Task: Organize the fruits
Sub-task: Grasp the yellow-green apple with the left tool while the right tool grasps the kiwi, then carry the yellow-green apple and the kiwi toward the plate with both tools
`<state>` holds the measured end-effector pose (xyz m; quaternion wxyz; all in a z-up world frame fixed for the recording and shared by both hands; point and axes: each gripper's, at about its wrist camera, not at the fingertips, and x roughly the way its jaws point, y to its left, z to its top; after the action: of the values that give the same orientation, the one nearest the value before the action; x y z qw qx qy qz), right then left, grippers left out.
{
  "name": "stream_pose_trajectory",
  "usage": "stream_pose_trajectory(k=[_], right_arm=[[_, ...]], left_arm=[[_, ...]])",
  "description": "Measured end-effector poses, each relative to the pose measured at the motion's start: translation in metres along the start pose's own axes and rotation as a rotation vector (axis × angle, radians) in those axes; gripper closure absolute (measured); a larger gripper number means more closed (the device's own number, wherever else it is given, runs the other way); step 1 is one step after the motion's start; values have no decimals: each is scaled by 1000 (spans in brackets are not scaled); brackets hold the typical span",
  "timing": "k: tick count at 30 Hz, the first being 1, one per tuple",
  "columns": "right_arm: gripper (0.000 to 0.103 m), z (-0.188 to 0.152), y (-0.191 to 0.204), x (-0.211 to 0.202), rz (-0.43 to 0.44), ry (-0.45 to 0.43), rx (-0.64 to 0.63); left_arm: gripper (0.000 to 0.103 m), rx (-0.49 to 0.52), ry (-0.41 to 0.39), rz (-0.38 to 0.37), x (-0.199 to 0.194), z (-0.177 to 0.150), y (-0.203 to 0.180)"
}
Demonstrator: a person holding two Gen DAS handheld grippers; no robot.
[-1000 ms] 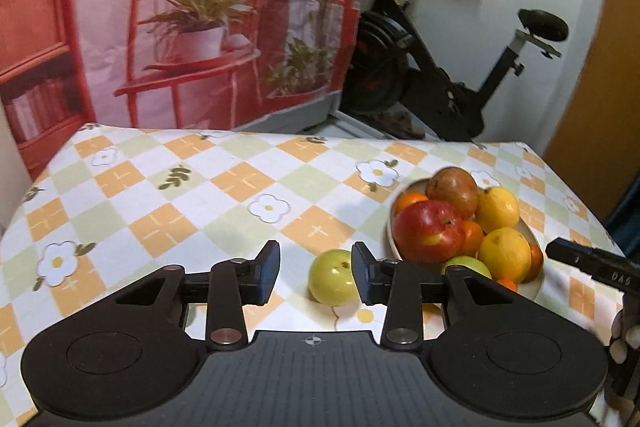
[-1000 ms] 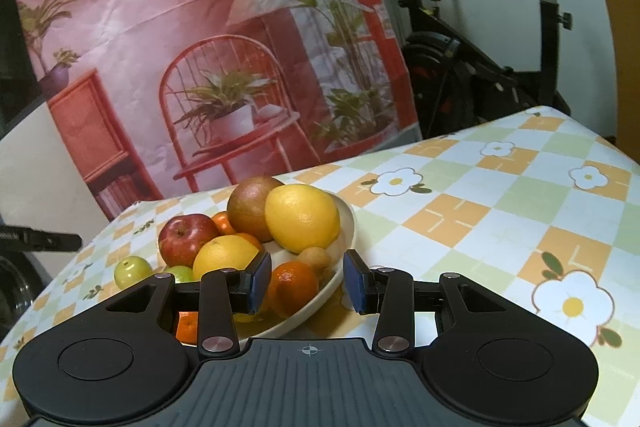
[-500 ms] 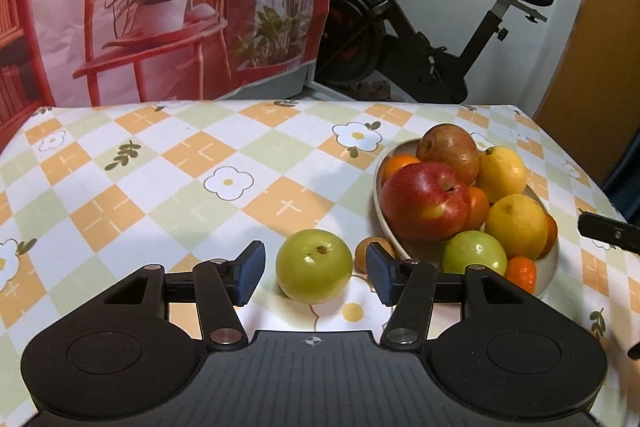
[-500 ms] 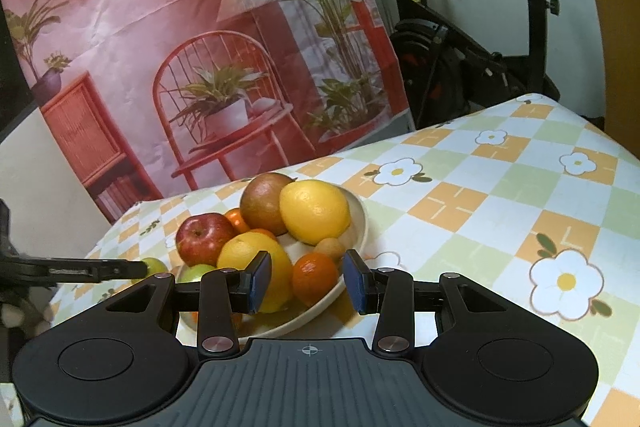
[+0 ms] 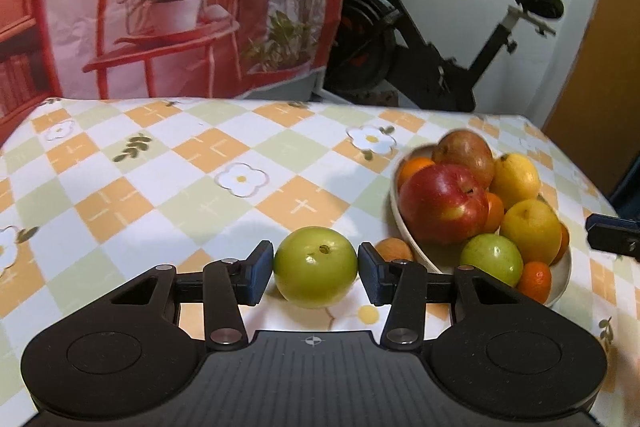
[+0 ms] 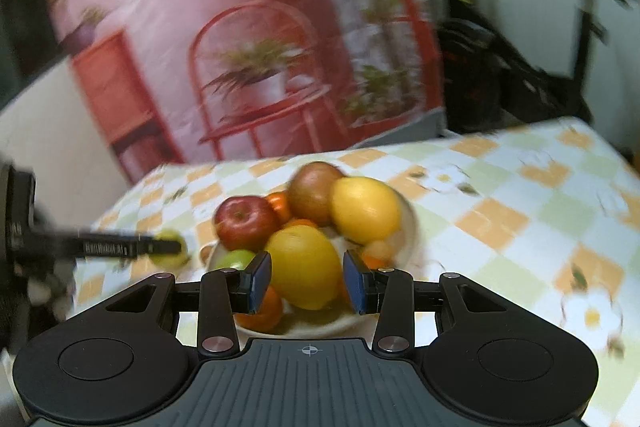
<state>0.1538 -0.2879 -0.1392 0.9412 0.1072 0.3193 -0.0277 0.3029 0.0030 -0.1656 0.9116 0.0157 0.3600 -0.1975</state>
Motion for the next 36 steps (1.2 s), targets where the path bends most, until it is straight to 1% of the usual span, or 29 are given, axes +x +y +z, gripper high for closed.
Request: stream_pose_trajectory(k=[3, 6, 8, 9, 12, 15, 18, 22, 24, 26, 30, 36], right_arm=[[65, 17, 22, 10, 32, 48, -130], [65, 34, 50, 27, 65, 99, -267], [66, 42, 72, 41, 99, 147, -372], [66, 46, 86, 50, 114, 182, -447], [66, 53, 120, 75, 124, 272, -622], [67, 54, 143, 97, 128, 335, -745], [67, 50, 160, 116, 110, 394, -857], [68, 47, 173, 137, 102, 460, -937], [69, 45, 178, 145, 103, 485, -959], [72, 43, 182, 155, 97, 517, -974], [74, 35, 186, 172, 72, 582, -1007], [75, 29, 190, 187, 23, 630, -1040]], left_arm=[[54, -46, -40, 9, -19, -1, 11], [54, -81, -65, 37, -35, -2, 22], [54, -93, -70, 52, -44, -2, 27], [54, -100, -76, 53, -48, -2, 29], [54, -122, -95, 54, -59, -5, 36], [54, -140, -114, 57, -66, -11, 42], [54, -138, -114, 62, -67, -16, 45], [54, -153, -122, 44, -71, -23, 52], [54, -164, -128, 39, -72, -25, 54], [54, -174, -132, 35, -72, -28, 57], [54, -186, -137, 29, -72, -33, 58], [54, -199, -137, 28, -73, -36, 61]])
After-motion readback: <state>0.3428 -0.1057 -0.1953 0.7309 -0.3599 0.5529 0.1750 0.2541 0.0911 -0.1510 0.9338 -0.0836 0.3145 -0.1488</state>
